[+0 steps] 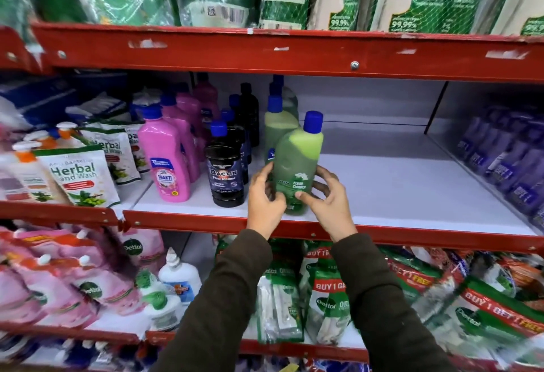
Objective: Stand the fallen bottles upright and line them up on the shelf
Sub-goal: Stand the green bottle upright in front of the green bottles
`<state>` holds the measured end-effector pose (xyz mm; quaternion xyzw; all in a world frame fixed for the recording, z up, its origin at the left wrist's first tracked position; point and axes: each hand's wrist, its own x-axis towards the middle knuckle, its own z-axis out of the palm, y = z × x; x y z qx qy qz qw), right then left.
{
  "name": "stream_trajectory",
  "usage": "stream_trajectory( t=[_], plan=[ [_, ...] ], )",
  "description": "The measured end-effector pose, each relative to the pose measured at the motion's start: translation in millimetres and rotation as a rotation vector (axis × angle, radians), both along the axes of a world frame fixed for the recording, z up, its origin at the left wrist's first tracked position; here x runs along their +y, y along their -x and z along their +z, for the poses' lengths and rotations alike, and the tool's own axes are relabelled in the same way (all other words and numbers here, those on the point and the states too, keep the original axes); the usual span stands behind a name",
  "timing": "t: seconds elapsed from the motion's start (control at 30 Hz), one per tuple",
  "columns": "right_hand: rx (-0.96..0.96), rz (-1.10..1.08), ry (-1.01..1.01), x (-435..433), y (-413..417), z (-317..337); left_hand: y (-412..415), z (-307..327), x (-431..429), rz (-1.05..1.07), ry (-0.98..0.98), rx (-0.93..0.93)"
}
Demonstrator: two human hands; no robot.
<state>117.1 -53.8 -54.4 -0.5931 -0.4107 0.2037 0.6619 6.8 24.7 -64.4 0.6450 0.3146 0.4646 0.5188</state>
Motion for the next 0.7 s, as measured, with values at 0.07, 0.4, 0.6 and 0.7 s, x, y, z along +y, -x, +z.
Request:
stream_trajectory(
  t=[0.07,0.4,0.6,0.7],
  plan=[
    [0.007,0.016,-0.016,10,11,-5,9,-2,4,0.015,-0.032,0.003],
    [-0.002,-0.046,-0.091,14,14,-16,12,-9,7,0.095,-0.097,-0.054],
    [-0.08,-0.027,-0.03,15,15,-19,12,-13,9,0.134,-0.133,-0.046],
    [-0.053,0.093,0.005,12,17,-20,13,-14,6,0.038,-0.169,-0.04]
  ],
)
